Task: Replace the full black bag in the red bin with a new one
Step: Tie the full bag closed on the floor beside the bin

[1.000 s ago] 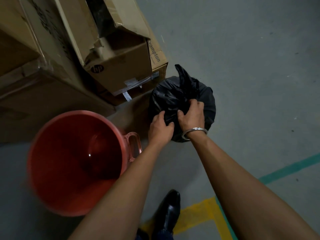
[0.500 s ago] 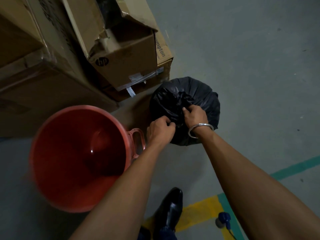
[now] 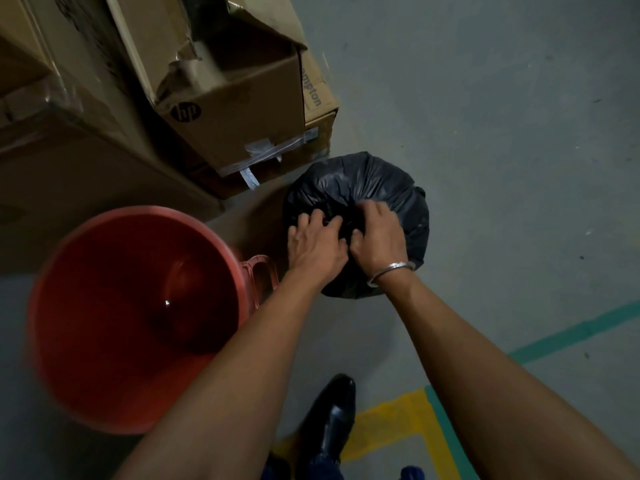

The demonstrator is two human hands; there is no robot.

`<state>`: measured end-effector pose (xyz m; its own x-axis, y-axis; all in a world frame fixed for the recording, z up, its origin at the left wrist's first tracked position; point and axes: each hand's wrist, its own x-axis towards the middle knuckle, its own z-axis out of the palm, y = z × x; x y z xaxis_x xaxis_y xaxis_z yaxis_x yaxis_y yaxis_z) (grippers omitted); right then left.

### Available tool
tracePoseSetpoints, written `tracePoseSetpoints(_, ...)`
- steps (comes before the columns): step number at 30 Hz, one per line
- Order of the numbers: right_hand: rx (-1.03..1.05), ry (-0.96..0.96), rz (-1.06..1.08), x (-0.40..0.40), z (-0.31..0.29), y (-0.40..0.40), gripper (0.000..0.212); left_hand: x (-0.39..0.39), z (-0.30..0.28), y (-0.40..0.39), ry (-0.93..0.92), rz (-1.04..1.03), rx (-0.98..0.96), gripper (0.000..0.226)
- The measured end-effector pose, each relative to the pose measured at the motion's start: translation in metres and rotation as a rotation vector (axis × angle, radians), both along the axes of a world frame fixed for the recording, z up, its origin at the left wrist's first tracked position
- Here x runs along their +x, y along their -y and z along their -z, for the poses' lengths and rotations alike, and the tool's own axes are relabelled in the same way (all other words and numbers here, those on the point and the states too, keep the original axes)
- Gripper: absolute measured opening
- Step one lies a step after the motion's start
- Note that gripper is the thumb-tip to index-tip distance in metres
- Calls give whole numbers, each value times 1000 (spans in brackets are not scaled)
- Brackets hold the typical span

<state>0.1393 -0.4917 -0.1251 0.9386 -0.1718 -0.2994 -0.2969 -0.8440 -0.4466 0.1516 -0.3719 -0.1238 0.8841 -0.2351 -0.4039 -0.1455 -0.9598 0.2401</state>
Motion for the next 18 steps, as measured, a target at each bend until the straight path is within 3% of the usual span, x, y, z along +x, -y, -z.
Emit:
tracePoseSetpoints(3,-145,-268,-313,-10,8,2,63,2,3,-1,-252,56,158,48)
tracePoseSetpoints(6,-151,-518,-403,-17,23,3,65,-4,5,-8,-391,107,176,56)
tracePoseSetpoints(11,-181,-372,-320,-17,19,-1,68,-22,7,-19,-64,58,-28,58)
tracePoseSetpoints(18,-196,-172,-204,-6,2,-6,79,-21,1,-20,6,53,-109,69)
